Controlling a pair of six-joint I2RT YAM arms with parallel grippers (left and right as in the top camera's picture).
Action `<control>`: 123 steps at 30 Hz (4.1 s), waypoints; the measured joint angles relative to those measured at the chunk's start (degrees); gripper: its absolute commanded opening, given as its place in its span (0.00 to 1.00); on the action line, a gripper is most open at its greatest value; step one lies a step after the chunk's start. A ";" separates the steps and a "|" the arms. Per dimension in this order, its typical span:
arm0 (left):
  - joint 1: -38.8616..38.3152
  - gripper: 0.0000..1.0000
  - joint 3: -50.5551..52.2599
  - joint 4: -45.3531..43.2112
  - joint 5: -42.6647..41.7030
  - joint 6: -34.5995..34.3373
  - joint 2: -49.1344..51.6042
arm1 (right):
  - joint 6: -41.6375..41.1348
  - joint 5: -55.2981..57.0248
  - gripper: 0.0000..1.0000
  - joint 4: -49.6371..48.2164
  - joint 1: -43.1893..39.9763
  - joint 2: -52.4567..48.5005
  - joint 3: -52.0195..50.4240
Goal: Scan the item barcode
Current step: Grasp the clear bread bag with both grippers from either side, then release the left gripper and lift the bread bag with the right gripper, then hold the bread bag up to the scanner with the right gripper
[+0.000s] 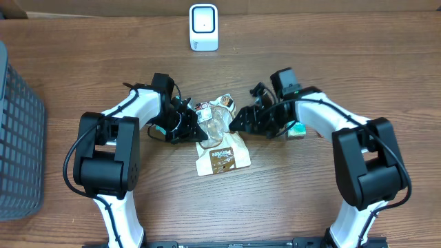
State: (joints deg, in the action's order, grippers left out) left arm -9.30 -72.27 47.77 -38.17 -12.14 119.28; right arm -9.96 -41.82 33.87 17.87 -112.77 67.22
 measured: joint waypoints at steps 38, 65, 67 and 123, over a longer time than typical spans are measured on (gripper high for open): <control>0.90 0.04 -10.32 16.13 14.45 -1.27 -5.49 | -7.67 -8.94 0.04 -7.15 1.05 -1.79 -1.51; 11.19 1.00 -13.55 16.55 27.26 -2.97 -16.15 | 1.03 -24.22 0.04 -5.97 -0.63 27.06 -0.52; 11.19 0.99 -13.55 16.55 27.41 -2.97 -16.15 | 0.94 -24.22 0.04 -5.99 -0.63 27.06 -0.52; 11.19 0.99 -13.53 16.06 27.96 -2.97 -16.13 | 68.52 78.71 0.04 -66.27 14.45 -21.27 25.44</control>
State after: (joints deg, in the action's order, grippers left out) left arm 1.89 -85.80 63.83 -10.22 -15.11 103.15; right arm 58.57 36.88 -32.40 32.32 -134.04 92.66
